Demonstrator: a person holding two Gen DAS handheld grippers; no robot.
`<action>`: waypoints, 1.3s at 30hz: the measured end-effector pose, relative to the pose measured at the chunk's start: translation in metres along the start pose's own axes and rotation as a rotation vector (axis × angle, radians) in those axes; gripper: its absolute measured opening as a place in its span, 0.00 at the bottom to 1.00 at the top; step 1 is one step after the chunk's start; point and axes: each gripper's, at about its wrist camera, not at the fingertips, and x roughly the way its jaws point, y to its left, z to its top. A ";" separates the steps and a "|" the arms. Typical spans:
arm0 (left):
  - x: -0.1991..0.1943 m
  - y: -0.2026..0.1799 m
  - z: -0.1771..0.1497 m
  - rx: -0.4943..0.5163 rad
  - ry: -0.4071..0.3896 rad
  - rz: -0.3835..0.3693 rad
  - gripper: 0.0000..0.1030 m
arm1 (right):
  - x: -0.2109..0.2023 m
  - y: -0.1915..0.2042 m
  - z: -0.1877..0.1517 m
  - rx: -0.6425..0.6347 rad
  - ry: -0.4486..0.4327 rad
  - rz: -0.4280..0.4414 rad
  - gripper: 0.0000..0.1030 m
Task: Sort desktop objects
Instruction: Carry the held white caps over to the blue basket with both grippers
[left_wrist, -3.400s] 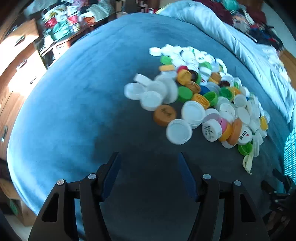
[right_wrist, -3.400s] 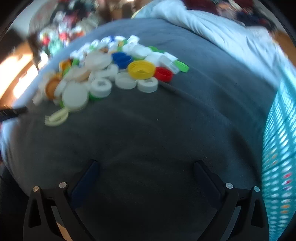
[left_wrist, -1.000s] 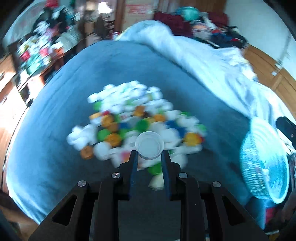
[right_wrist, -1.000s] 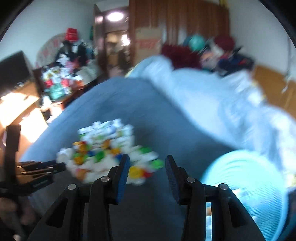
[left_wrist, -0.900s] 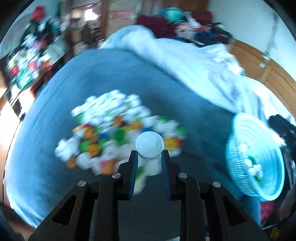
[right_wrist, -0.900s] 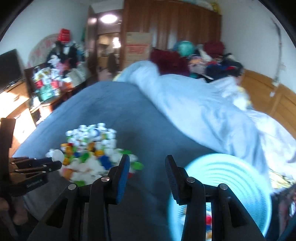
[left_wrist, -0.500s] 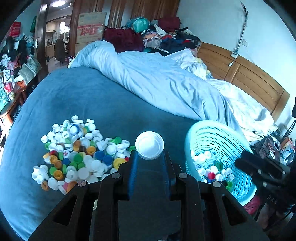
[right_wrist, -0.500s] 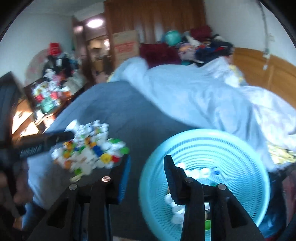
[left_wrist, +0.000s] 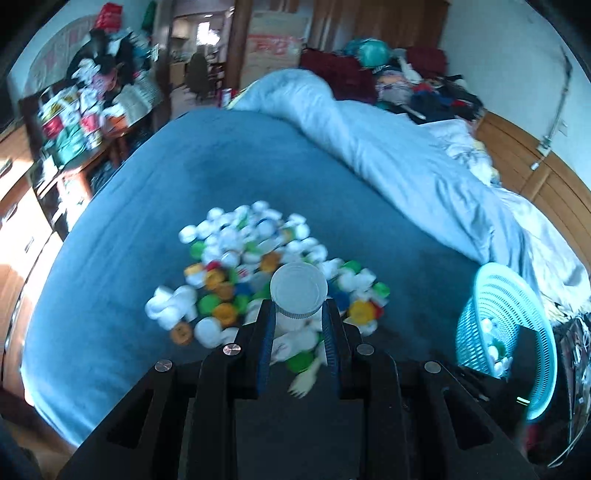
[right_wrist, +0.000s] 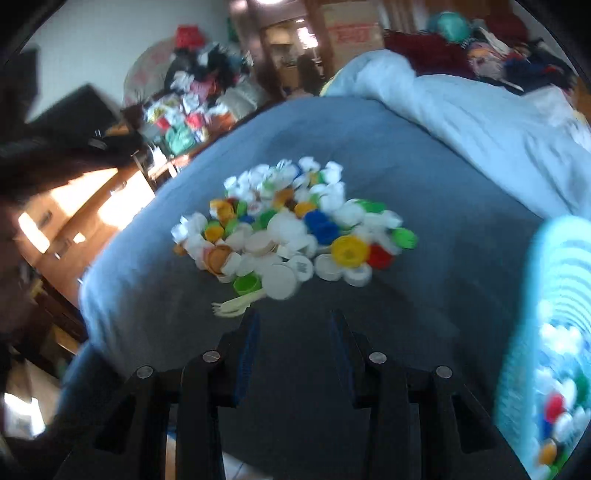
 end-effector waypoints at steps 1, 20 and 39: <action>0.002 0.005 -0.003 -0.004 0.008 0.005 0.21 | 0.019 0.005 0.002 -0.005 0.024 0.002 0.41; 0.017 -0.009 -0.006 0.029 0.043 -0.077 0.21 | -0.040 -0.001 0.039 0.039 -0.101 -0.141 0.40; 0.004 -0.228 0.011 0.357 0.007 -0.285 0.21 | -0.253 -0.093 0.013 0.208 -0.282 -0.507 0.40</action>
